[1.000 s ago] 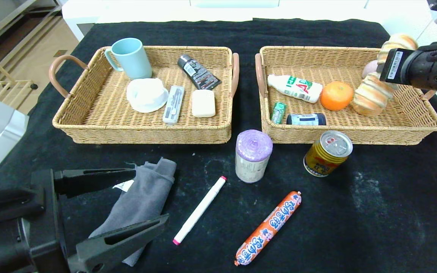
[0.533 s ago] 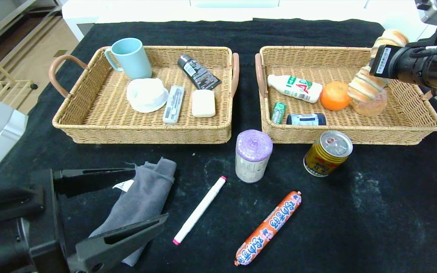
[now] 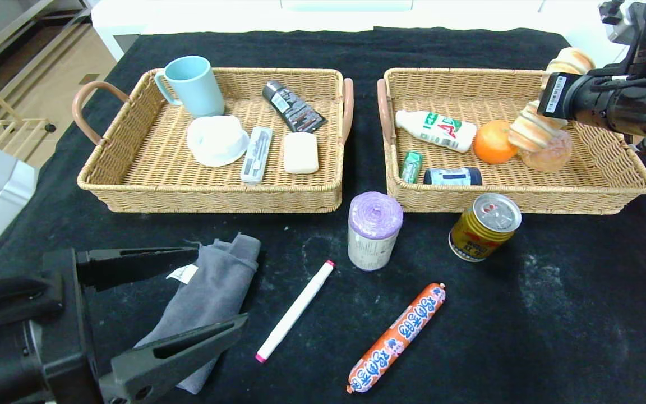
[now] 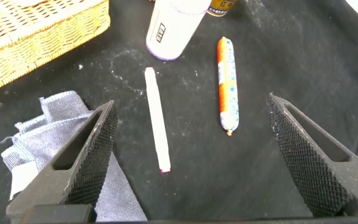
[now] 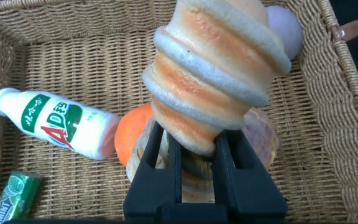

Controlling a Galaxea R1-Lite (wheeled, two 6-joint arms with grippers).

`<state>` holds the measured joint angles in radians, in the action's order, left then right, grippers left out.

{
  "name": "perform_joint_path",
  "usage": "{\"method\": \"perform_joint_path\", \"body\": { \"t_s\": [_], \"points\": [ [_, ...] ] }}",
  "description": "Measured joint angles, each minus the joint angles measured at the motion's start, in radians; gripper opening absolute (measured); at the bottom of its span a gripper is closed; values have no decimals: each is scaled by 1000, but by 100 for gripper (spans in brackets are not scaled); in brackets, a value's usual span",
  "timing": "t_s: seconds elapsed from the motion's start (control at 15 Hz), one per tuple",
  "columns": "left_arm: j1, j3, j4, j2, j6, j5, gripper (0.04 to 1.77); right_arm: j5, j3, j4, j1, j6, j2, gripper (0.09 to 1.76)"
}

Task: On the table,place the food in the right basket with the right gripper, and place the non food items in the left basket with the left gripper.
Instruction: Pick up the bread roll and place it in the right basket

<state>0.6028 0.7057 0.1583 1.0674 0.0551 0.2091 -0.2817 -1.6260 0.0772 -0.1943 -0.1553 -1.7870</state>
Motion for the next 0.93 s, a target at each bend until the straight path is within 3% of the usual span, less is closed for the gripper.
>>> {"method": "perform_joint_path", "body": {
  "t_s": [0.07, 0.27, 0.53, 0.93],
  "points": [
    [0, 0, 0, 0, 0, 0, 172, 0, 0, 0, 0, 0, -1, 38],
    [0, 0, 1, -3, 0, 0, 172, -1, 1, 0, -1, 0, -1, 78],
    [0, 1, 0, -4, 0, 0, 172, -1, 9, 0, -1, 0, 0, 115],
    [0, 1, 0, -4, 0, -1, 172, -1, 19, -1, -12, 0, 2, 145]
  ]
}}
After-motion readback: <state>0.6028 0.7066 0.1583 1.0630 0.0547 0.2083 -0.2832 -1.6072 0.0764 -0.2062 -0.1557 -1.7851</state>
